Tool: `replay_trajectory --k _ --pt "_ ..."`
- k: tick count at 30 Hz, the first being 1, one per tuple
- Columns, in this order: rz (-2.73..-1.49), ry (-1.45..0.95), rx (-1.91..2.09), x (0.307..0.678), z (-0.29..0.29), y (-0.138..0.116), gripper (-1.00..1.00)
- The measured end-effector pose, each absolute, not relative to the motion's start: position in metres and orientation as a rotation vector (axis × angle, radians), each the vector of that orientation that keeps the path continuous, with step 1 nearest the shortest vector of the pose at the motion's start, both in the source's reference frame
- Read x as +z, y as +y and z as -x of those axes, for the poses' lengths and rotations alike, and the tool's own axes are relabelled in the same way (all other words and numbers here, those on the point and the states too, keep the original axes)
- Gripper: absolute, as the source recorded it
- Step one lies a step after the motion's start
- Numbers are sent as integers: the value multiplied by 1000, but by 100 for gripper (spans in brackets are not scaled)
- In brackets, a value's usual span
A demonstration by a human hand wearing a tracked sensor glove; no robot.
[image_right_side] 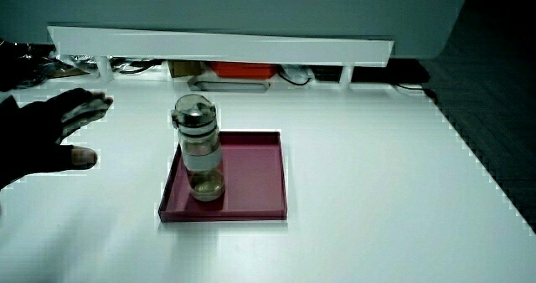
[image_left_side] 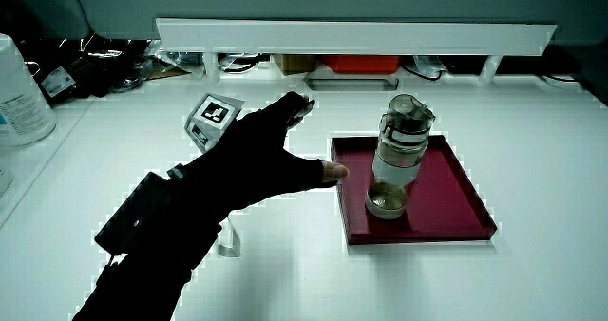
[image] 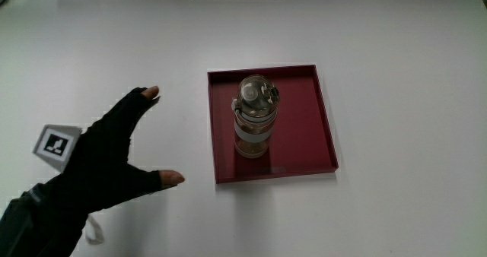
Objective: Pick bottle
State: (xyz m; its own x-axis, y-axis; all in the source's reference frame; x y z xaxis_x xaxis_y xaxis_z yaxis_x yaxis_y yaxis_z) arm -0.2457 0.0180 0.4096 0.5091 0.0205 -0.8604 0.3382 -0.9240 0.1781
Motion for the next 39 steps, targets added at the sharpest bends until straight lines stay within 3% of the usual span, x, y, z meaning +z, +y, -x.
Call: replay_trajectory --k 2,3,4,6,7,9,15,16,17,19,23,39 --pt "-2525 150 -999 411 244 16 0" --pt "-2601 479 -1194 415 239 10 0" --pt "-2644 593 -1211 413 234 6 0" --pt "-2617 510 -1190 419 231 2 0" --pt "-2459 238 -1278 426 230 3 0" --pt "-2348 126 -1349 429 222 1 0" --pt "-2273 119 -1438 445 199 -5 0" --pt "-2439 317 -1346 471 205 -9 0" --pt "-2236 150 -1514 453 190 -6 0" --pt "-2195 142 -1572 461 182 -6 0" --pt "-2264 109 -1449 473 169 -6 0" --pt "-2249 7 -1441 516 146 -3 0"
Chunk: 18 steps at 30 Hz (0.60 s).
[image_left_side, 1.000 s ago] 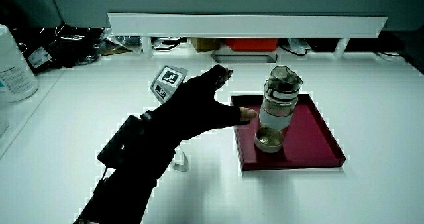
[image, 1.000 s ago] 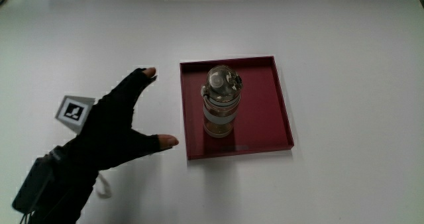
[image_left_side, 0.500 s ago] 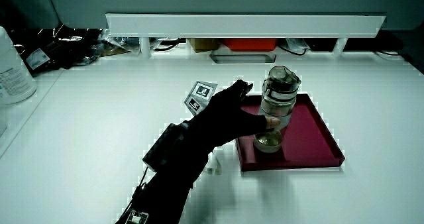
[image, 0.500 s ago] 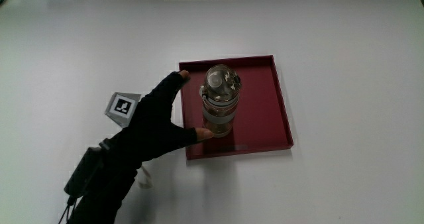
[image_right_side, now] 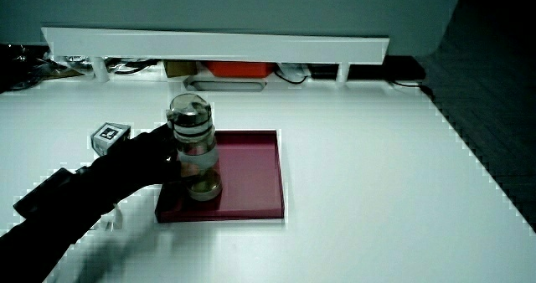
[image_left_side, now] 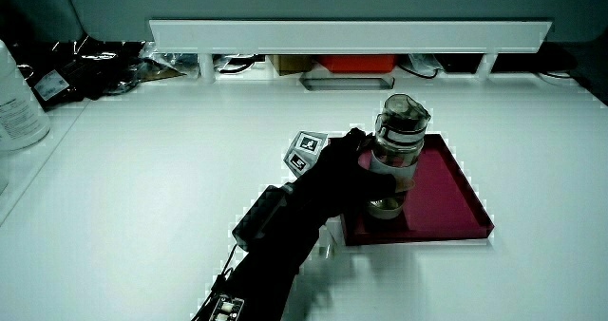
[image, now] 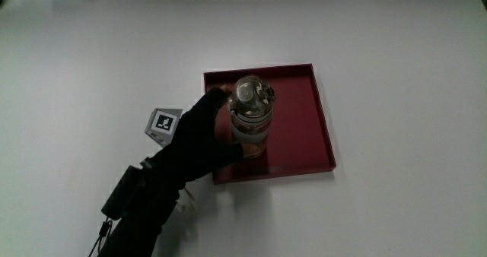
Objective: Pick bottle
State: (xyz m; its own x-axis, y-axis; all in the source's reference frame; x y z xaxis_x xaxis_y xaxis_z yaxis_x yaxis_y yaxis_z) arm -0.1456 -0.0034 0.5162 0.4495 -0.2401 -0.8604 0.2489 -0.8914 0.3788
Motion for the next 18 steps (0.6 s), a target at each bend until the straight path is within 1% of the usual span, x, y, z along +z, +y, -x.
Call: replay_trajectory --k 3,18 --pt "-2225 21 -1478 519 140 -3 0" --pt "-2213 -2 -1523 526 137 -1 0"
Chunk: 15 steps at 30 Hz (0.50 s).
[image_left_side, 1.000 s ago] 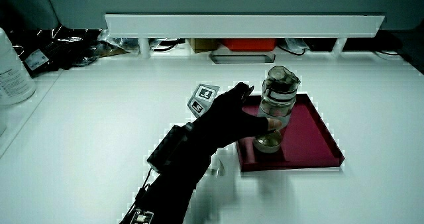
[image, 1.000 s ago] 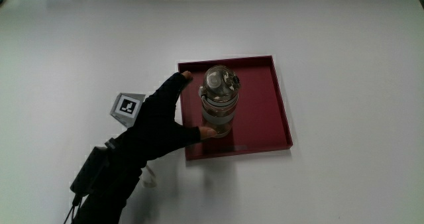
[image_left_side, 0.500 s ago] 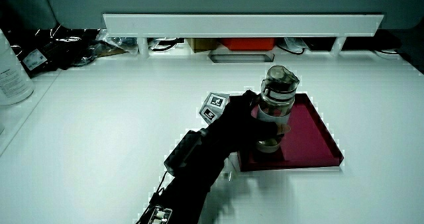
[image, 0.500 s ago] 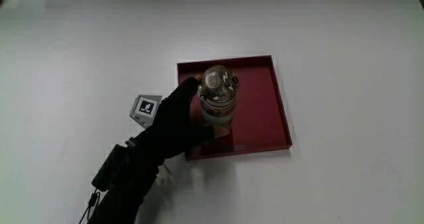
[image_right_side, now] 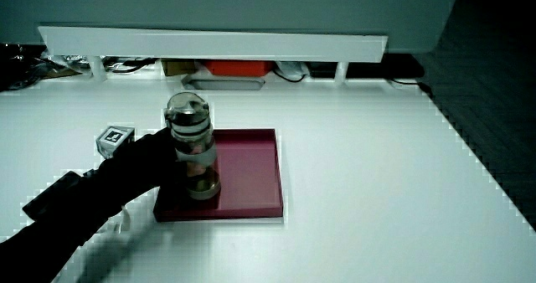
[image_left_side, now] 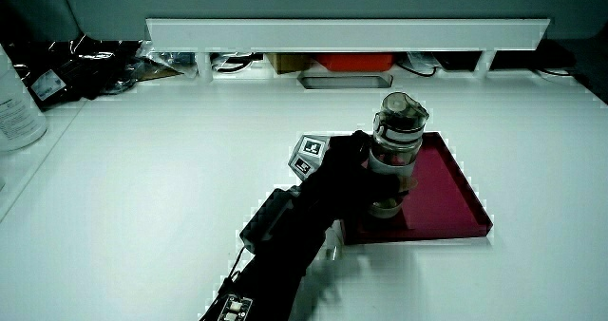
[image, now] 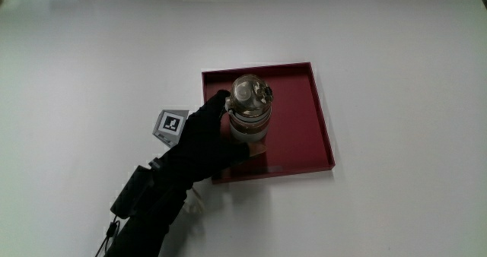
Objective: Pick bottle
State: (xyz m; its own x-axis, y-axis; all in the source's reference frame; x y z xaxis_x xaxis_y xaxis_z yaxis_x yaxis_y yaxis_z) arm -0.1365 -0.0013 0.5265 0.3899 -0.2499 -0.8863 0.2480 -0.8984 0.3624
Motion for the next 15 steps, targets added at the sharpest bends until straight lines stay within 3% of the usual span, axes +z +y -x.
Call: replay_trajectory --k 2,15 --pt "-2225 -1 -1539 528 137 -1 0" --pt "-2282 21 -1539 528 134 2 54"
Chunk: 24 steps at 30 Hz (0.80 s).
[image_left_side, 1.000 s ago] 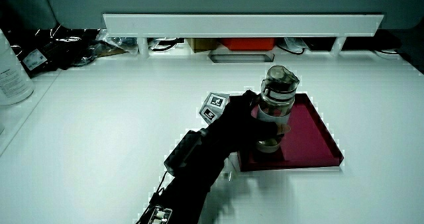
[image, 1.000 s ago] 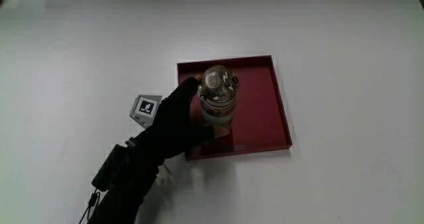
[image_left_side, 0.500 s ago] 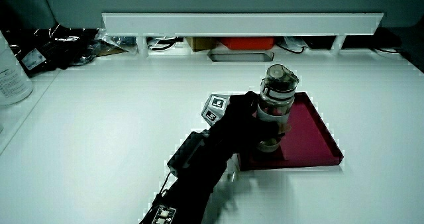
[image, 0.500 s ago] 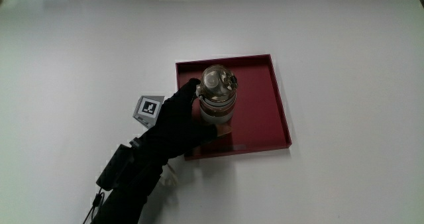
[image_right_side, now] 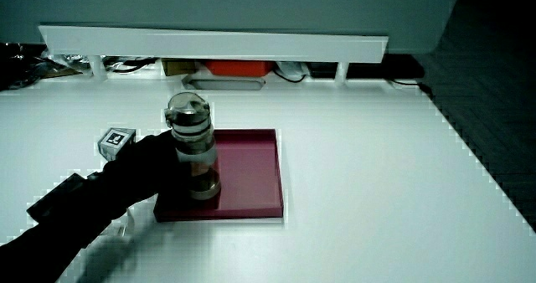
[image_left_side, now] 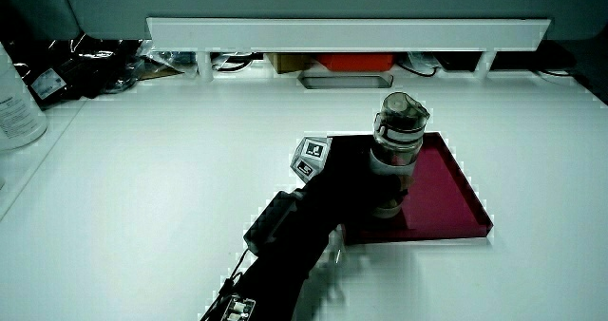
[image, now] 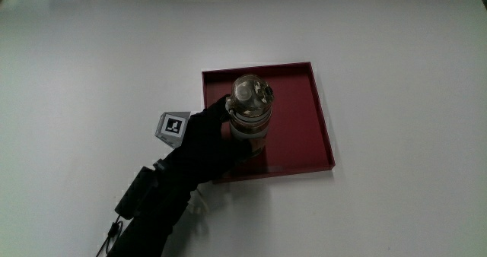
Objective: Pick bottle
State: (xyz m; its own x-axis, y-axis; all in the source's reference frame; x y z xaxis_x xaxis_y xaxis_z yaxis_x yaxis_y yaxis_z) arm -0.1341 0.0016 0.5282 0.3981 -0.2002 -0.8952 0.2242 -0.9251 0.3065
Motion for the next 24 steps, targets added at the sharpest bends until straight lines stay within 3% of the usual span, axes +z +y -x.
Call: replay_trajectory --k 11,19,23,24 --pt "-2298 -39 -1543 524 136 4 100" --pt "-2327 -13 -1558 509 144 1 100" --pt "-2301 38 -1671 494 153 -1 100" --pt "-2243 33 -1727 487 154 -1 100"
